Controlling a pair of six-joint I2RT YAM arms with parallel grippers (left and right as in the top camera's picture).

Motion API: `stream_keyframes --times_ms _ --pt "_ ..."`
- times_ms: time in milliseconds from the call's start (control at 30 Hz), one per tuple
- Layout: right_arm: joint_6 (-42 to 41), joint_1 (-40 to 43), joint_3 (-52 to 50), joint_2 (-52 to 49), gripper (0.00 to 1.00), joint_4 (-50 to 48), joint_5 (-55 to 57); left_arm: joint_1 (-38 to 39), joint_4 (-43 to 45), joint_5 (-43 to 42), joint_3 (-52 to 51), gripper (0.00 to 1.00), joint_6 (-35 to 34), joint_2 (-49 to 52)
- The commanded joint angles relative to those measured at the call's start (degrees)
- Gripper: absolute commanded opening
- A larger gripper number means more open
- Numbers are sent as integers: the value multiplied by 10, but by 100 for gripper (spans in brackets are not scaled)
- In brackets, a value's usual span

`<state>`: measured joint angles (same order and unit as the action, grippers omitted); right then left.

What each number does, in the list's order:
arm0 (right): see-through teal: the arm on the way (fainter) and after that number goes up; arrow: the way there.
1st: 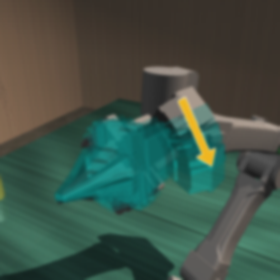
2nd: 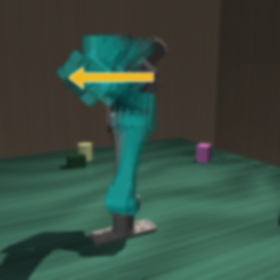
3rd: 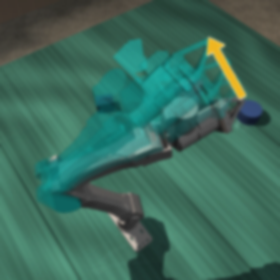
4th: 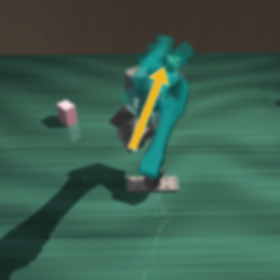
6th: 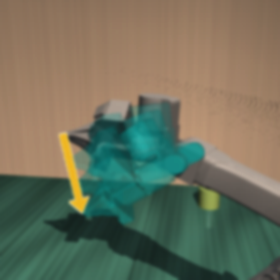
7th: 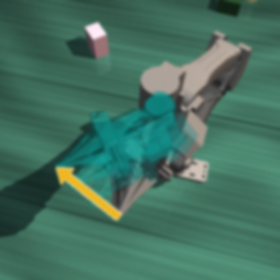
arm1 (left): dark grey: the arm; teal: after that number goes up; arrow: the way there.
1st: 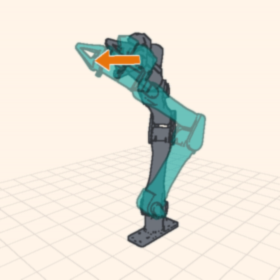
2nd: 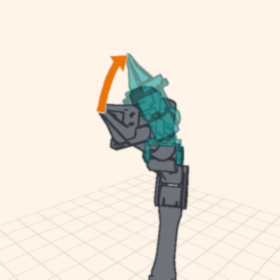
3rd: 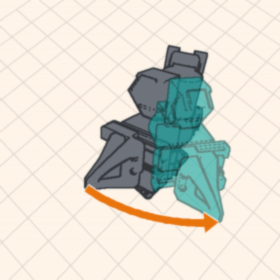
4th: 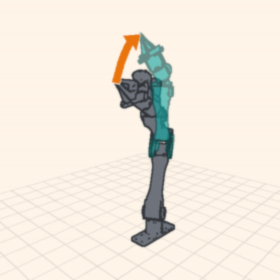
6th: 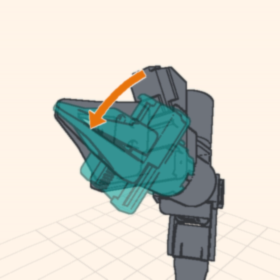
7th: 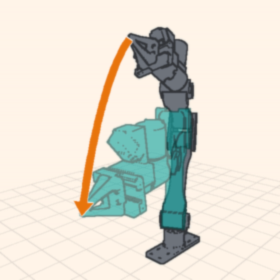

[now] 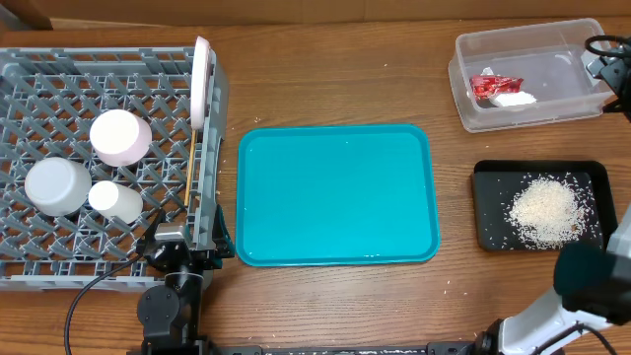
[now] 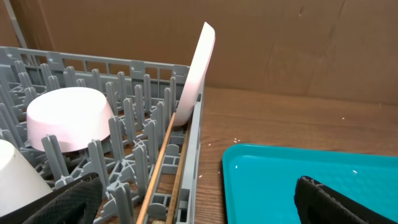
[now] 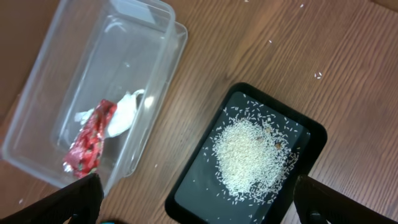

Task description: Sort waste into correct bins and load items into the dishwasher

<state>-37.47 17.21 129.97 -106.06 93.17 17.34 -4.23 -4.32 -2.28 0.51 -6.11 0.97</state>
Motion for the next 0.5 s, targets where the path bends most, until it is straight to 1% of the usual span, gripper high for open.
stream_keyframes --times_ms 0,67,300,400,467 --pt "0 -36 5 91 100 1 8 -3 -1 8 -2 100 -12 -7" --pt "0 -48 5 128 100 0 23 -3 -1 8 -2 100 -12 -7" --pt "0 -58 -1 204 100 -12 9 -3 -1 8 -2 100 -12 -7" --pt "0 -80 -50 260 100 -83 -26 -3 -1 8 -2 100 -12 -7" --pt "5 -99 -116 309 100 -160 -40 -3 -1 8 -2 100 -12 -7"
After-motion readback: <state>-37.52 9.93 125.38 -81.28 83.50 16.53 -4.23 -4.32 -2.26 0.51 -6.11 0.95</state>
